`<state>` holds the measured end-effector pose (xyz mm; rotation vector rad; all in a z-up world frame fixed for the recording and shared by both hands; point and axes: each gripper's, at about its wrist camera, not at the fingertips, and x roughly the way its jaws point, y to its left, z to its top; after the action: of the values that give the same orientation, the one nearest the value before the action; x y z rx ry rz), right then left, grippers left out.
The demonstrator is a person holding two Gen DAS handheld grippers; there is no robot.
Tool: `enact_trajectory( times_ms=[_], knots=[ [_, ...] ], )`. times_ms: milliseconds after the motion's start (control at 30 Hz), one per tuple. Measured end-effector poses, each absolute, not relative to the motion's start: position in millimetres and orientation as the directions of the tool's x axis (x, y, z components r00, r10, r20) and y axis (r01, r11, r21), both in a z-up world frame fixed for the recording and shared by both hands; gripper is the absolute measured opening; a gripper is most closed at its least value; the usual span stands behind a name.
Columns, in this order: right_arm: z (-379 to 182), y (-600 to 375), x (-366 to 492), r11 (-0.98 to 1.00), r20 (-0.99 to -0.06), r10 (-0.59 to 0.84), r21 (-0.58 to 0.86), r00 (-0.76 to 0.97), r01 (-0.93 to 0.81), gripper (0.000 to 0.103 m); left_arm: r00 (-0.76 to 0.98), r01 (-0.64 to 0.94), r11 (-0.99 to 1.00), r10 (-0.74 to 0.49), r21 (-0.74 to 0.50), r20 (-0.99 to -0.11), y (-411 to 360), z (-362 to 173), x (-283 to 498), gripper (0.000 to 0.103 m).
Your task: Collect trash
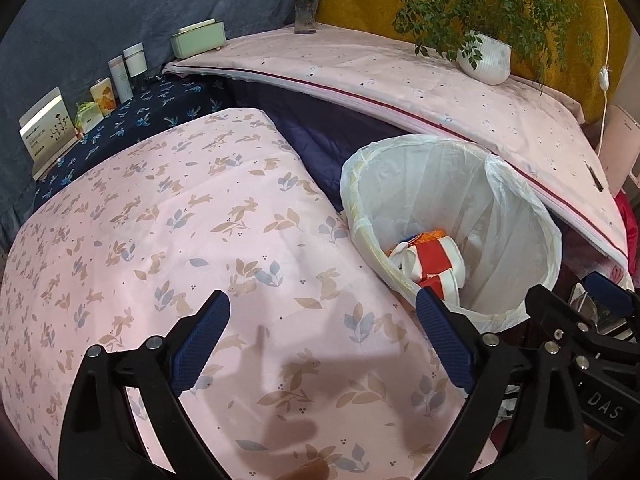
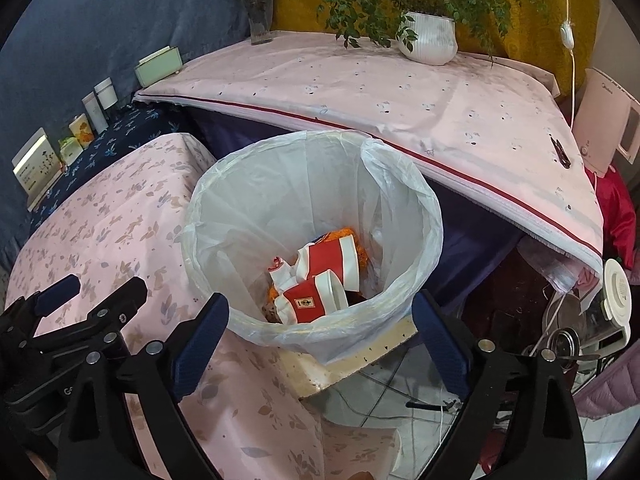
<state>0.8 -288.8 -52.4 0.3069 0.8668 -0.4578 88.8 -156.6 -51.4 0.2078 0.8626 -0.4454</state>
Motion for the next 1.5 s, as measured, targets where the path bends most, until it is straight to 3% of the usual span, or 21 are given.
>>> enact_trajectory(
  times_ms=[200, 1500],
  knots=[
    [-56.8, -291.5, -1.9, 0.861, -0.792, -0.261, 0.068, 0.552, 0.504, 0.096, 0.558, 0.451, 0.893, -0.282, 0.000, -0.780, -156.4, -55.4, 88.8, 0.094],
    [-67.9, -291.1, -17.7, 0.859, -0.786, -0.328, -0.017, 0.524, 0.512, 0.096, 0.543, 0.444, 0.896, -0.255, 0.015, -0.800, -164.4, -59.5, 78.3, 0.094]
  ],
)
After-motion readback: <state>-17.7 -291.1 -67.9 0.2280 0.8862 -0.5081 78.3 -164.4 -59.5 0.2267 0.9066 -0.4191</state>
